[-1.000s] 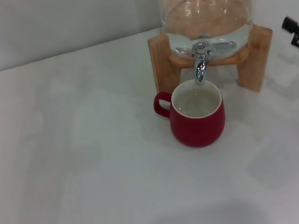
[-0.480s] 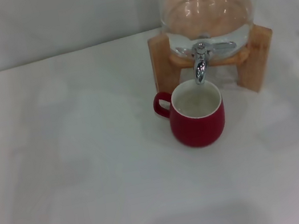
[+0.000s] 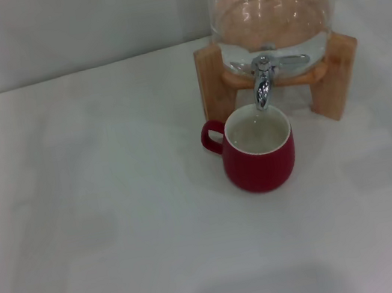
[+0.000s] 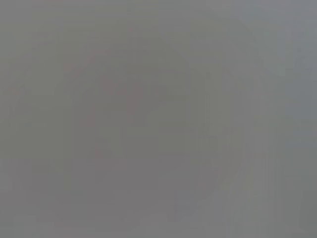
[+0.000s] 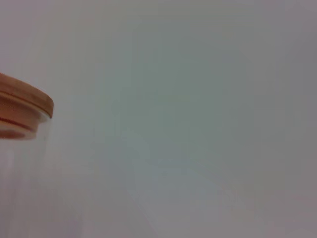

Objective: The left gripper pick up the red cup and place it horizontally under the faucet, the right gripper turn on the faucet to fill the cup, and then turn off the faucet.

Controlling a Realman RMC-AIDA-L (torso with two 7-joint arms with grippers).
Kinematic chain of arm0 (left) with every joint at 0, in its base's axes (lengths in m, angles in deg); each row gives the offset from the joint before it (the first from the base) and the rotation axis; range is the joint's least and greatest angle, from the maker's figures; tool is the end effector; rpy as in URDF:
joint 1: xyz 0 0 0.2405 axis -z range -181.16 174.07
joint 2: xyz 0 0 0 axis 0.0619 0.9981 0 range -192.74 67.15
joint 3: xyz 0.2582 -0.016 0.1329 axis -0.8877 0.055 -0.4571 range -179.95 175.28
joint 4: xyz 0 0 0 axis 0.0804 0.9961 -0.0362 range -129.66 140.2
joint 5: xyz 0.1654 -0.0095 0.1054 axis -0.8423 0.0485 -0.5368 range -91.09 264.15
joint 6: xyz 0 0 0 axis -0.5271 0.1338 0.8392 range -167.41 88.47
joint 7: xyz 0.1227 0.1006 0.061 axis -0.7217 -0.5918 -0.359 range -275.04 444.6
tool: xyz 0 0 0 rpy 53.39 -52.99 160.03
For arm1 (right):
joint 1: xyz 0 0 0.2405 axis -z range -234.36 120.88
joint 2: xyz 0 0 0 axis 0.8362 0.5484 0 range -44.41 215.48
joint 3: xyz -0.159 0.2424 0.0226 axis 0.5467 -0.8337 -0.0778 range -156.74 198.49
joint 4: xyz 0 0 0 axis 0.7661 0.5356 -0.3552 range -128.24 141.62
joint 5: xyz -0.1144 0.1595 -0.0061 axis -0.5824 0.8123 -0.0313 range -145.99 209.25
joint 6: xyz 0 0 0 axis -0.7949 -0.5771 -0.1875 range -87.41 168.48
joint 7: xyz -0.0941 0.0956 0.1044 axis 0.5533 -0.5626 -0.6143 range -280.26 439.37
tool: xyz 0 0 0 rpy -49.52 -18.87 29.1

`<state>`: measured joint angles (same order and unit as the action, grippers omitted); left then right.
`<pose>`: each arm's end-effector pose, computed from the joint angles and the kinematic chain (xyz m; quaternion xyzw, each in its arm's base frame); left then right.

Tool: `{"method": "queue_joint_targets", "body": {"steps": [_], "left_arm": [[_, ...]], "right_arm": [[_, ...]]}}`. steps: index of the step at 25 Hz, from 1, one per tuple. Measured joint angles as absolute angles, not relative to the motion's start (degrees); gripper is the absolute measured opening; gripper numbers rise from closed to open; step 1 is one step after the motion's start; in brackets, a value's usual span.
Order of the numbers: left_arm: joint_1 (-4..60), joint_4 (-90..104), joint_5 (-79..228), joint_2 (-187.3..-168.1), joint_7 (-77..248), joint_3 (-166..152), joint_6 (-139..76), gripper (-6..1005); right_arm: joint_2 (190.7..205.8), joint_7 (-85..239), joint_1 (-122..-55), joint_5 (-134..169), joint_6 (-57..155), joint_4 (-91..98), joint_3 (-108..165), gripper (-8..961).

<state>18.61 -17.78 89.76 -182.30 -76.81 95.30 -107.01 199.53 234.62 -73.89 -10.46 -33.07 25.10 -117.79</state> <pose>-0.3059 0.3873 0.0453 -0.6208 -0.1789 -0.4207 0.6368 0.3892 0.3387 0.1092 -0.6468 0.1485 0.3078 0.6818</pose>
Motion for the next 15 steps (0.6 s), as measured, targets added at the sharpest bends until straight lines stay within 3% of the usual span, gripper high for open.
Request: {"method": "queue_joint_targets", "body": {"steps": [15], "left_arm": [[18.34, -17.29, 89.6, -182.33, -76.86, 95.31, -107.82, 833]], "right_arm": [[199.68, 235.05, -73.88, -10.45, -32.72, 25.21, -117.94, 674]]}}
